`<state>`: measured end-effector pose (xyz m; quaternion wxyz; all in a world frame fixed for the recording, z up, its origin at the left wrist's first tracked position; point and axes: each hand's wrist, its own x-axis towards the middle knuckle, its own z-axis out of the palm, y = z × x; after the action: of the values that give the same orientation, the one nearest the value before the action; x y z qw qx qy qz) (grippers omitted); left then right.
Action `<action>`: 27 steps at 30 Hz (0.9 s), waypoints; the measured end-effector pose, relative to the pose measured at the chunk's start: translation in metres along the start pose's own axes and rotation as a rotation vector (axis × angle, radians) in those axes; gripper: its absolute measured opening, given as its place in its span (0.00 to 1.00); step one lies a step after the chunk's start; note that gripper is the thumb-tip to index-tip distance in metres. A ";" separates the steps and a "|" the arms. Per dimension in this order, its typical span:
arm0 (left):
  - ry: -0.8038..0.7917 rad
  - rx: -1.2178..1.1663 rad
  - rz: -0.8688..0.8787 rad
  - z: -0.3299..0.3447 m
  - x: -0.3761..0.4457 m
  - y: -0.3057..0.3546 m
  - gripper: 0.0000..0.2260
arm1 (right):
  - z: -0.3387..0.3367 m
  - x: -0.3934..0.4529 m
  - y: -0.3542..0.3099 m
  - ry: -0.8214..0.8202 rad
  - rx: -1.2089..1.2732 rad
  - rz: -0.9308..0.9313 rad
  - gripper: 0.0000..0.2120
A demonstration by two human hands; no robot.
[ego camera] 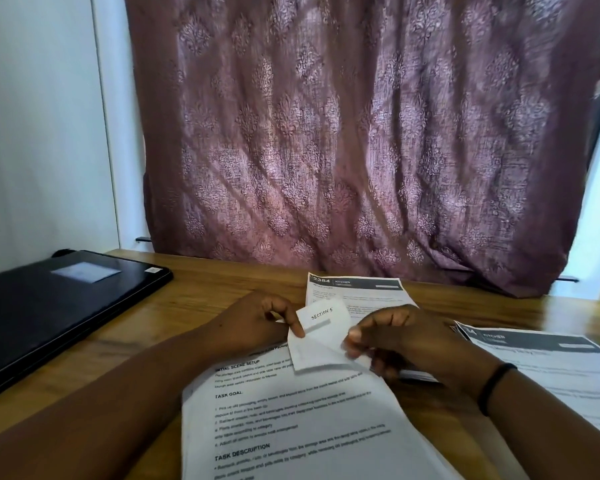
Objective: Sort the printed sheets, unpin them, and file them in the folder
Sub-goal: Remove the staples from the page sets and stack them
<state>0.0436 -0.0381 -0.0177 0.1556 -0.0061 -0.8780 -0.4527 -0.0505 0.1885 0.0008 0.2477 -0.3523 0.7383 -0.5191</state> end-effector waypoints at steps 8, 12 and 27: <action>0.021 -0.044 0.026 0.002 0.002 0.001 0.09 | 0.014 0.008 0.001 0.315 -0.056 -0.030 0.13; 0.009 0.018 0.030 0.001 0.003 0.002 0.11 | 0.020 0.011 0.004 0.372 -0.114 -0.030 0.09; 0.016 0.061 0.005 -0.002 0.005 -0.003 0.14 | 0.006 0.001 -0.005 0.223 -0.215 -0.201 0.08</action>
<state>0.0390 -0.0424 -0.0175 0.1638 -0.0002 -0.8902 -0.4251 -0.0453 0.1827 0.0035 0.0721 -0.3888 0.7735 -0.4953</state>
